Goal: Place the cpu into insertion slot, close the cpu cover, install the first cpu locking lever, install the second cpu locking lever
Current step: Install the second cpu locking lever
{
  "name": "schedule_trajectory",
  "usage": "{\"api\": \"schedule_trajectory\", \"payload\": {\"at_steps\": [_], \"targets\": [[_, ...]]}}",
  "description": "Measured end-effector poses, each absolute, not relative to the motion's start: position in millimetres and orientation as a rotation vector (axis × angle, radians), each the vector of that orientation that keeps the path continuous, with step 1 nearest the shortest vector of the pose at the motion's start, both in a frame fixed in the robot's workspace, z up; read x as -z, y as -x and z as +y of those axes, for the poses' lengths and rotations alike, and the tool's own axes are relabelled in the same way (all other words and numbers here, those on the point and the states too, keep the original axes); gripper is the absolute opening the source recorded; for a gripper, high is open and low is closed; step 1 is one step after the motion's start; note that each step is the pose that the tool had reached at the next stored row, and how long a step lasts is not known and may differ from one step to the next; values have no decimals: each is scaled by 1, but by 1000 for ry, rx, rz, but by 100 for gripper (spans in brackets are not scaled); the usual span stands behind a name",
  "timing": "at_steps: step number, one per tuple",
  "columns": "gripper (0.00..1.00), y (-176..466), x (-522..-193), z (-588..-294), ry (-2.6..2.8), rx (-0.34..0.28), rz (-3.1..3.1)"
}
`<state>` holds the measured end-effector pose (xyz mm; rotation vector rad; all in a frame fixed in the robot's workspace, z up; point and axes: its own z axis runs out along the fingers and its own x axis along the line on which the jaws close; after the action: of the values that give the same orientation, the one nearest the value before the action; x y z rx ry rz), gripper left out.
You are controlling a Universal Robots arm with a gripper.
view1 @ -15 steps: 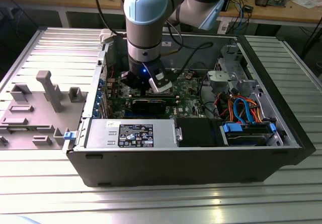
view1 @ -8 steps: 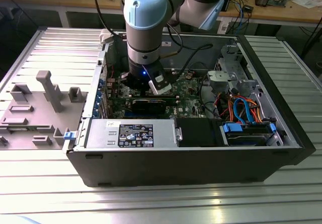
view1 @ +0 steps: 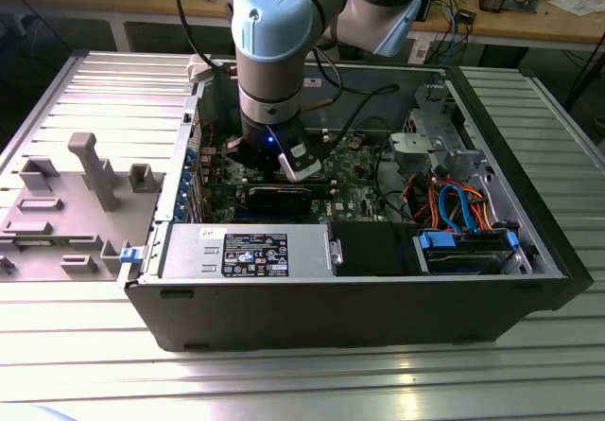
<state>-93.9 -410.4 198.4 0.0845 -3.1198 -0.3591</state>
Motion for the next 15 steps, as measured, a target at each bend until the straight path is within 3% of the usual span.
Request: {"api": "schedule_trajectory", "payload": {"at_steps": [15], "targets": [[11,96,-199,-408,-85,360,-3120]]}}
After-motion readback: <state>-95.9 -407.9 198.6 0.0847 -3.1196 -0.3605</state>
